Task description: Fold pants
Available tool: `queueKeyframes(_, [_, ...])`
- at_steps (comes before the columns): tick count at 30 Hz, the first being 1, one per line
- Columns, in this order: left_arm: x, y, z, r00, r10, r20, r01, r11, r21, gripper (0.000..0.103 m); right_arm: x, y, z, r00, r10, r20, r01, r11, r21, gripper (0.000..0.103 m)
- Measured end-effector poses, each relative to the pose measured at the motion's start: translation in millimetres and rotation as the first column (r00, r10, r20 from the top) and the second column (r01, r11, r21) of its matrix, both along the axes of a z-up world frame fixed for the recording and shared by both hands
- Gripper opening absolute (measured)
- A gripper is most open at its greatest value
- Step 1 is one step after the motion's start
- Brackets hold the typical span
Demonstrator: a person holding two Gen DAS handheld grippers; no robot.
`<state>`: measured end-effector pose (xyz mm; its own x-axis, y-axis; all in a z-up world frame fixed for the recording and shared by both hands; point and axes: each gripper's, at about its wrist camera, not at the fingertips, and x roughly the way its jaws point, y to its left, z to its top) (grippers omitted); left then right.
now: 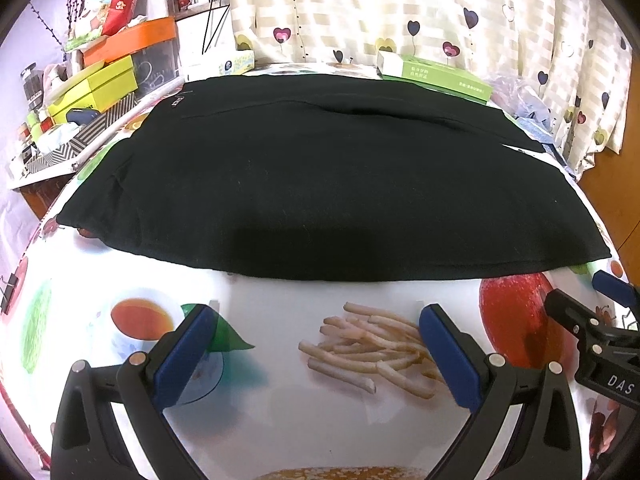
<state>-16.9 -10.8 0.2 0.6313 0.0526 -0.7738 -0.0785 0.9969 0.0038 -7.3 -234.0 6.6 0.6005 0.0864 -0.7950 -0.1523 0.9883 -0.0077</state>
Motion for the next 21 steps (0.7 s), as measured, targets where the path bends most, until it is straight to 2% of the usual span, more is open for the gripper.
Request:
queueKeyframes(4, [-2.0,-2.8,0.6,1.000,-0.010,-0.002,0.010,1.000,0.000,0.103,-0.8,-1.7,0.0,1.000,-0.014,0.003,0.014,1.000,0.002,0.094])
queueKeyframes(12, [-5.4,-3.6,1.7,0.996,-0.091,-0.012,0.091,0.996,-0.002,0.103,0.6,2.1,-0.3,1.000,0.008,-0.006,-0.008,1.000,0.001,0.094])
queueKeyframes(21, [-6.1,-5.9,1.0,0.996,-0.090,-0.010,0.090,0.996,-0.002,0.103,-1.4,6.7,-1.2,1.000,-0.021,0.008,0.021,1.000,0.003,0.094])
